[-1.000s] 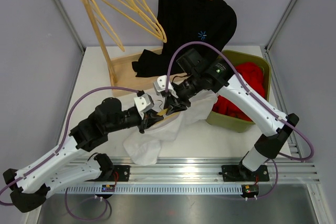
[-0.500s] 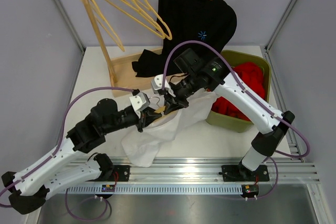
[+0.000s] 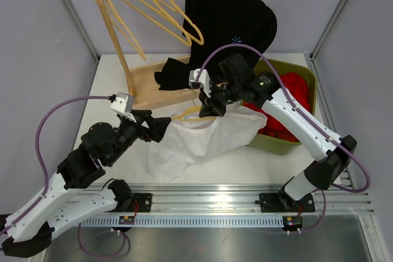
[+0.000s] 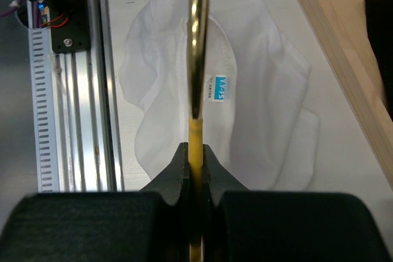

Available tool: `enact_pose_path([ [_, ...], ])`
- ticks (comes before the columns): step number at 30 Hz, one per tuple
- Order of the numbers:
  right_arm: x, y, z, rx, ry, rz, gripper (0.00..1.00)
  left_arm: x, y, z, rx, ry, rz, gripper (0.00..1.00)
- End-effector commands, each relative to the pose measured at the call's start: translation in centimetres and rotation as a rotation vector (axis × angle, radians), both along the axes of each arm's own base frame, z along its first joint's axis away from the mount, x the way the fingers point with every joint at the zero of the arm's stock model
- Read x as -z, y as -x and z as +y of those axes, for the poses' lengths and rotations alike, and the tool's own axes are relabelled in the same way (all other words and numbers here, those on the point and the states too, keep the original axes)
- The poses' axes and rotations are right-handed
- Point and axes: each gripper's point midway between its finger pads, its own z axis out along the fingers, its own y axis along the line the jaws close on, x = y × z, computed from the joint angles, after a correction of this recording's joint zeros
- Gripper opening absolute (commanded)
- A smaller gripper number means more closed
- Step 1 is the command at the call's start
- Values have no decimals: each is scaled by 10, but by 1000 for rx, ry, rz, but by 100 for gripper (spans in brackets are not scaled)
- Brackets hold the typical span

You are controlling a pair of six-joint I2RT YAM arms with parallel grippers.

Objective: Remove the t-shirt from the hanger
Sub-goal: Remove the tshirt from the hanger

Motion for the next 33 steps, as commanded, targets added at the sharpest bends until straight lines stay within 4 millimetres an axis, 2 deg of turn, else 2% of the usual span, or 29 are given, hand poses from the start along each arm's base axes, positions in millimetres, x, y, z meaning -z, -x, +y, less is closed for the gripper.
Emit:
enact_pose_path([
  [1, -37, -23, 3, 164, -104, -91, 0, 23, -20, 23, -263, 66, 199, 80],
  [3, -37, -28, 3, 201, -107, -86, 0, 43, -25, 12, -306, 90, 310, 80],
  [7, -37, -35, 1, 252, -111, -98, 0, 64, -35, -11, -336, 120, 445, 80],
  [12, -37, -34, 0, 255, -115, -100, 0, 70, -47, -29, -359, 126, 496, 80],
  [25, -37, -21, 1, 213, -143, -71, 0, 99, -92, -29, -420, 173, 555, 78],
  [33, -38, -18, 1, 208, -152, -68, 0, 114, -99, -19, -473, 151, 561, 63],
])
